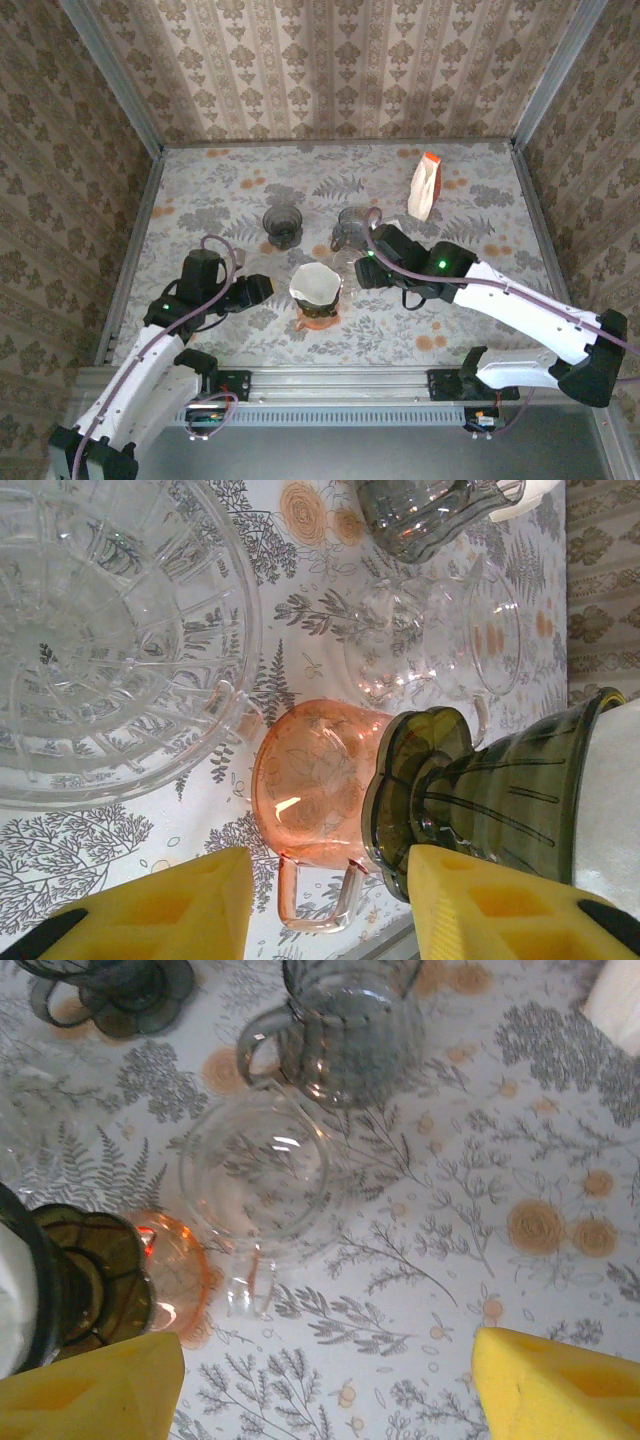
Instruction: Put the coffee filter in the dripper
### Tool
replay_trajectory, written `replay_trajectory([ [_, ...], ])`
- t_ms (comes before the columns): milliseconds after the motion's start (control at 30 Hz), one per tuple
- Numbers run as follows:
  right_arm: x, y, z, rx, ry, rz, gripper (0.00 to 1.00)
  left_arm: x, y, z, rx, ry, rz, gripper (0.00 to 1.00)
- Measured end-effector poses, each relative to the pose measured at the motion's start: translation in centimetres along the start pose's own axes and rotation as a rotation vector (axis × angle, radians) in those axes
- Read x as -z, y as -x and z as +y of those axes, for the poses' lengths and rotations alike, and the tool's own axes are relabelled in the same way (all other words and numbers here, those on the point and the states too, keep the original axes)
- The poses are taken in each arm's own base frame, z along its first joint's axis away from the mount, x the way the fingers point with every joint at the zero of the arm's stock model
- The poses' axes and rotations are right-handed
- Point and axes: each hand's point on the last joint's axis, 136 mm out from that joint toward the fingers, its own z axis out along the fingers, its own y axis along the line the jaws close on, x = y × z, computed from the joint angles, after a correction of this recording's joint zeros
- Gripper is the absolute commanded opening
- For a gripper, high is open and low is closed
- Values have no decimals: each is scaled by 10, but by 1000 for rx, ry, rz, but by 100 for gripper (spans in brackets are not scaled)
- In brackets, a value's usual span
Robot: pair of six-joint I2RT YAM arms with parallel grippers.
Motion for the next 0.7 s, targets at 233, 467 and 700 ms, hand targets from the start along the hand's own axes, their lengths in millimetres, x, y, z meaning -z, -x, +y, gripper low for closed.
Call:
replay_trajectory([
  [233, -10, -9, -12, -68, 27, 7, 64, -13, -25, 9, -2, 35, 69, 41],
  [467, -33, -42, -4, -74, 84, 100, 53, -28, -41, 31, 52, 76, 97, 44],
  [700, -48, -69, -3, -83, 108, 166, 58, -23, -22, 41, 93, 107, 2, 54],
])
